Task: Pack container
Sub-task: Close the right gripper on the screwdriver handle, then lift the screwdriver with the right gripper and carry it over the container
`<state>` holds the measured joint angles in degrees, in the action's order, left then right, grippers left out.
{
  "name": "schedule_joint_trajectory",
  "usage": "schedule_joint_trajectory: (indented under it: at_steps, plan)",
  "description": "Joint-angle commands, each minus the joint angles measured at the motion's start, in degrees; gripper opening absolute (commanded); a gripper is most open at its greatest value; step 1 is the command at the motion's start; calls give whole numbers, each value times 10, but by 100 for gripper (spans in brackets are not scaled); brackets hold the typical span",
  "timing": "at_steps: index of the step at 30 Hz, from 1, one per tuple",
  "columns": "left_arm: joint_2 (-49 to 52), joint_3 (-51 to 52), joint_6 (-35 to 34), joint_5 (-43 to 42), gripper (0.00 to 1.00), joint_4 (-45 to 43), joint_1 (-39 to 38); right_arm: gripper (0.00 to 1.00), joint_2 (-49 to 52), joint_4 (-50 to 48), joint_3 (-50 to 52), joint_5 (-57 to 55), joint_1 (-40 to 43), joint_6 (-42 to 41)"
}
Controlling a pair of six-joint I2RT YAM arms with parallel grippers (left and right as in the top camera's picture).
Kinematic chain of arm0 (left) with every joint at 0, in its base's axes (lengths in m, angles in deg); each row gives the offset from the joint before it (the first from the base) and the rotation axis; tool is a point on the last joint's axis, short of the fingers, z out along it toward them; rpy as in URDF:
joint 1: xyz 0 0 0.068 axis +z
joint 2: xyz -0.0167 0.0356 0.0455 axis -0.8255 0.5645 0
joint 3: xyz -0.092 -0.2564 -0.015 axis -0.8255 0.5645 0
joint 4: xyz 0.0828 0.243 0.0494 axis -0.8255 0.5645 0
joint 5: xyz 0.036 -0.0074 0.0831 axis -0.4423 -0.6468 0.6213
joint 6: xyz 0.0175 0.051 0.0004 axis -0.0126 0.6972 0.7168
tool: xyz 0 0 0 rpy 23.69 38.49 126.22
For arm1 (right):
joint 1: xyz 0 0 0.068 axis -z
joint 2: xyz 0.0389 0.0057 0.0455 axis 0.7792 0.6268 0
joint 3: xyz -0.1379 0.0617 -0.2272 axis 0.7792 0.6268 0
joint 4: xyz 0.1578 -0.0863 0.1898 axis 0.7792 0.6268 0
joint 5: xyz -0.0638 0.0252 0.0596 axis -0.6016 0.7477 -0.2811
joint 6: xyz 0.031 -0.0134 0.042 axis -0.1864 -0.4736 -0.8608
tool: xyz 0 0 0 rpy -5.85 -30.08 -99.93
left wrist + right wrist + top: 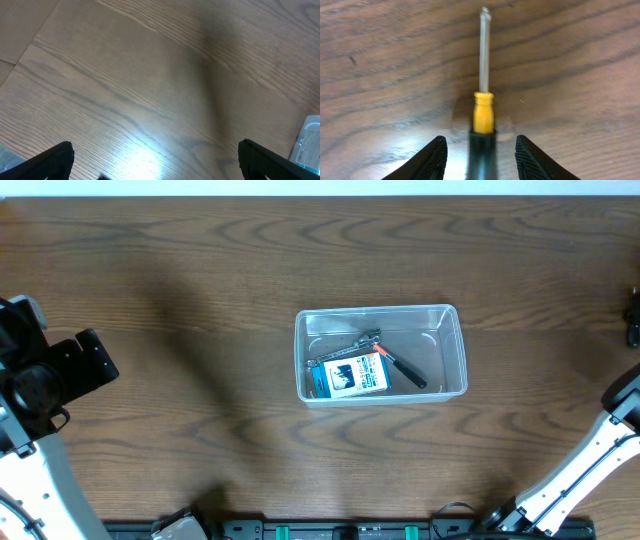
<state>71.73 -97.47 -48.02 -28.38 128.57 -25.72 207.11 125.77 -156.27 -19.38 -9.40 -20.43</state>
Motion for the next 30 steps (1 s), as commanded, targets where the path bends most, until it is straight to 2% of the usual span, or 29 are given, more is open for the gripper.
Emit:
schedule_joint_trajectory:
  at_steps: [1, 16, 23, 26, 30]
  plan:
    - [1, -6, -7, -4, 98, 0, 3, 47, 18, 4, 4, 2, -7, -9]
    - [1, -6, -7, -4, 98, 0, 3, 47, 37, 1, 4, -2, -5, -20]
    - [1, -6, -7, -4, 98, 0, 3, 39, 37, 1, 4, -11, -4, -20]
    - [1, -6, -7, -4, 98, 0, 3, 32, 37, 1, 4, -11, -3, -20]
    - [1, -6, -7, -4, 98, 0, 3, 31, 37, 1, 4, -11, -2, -20]
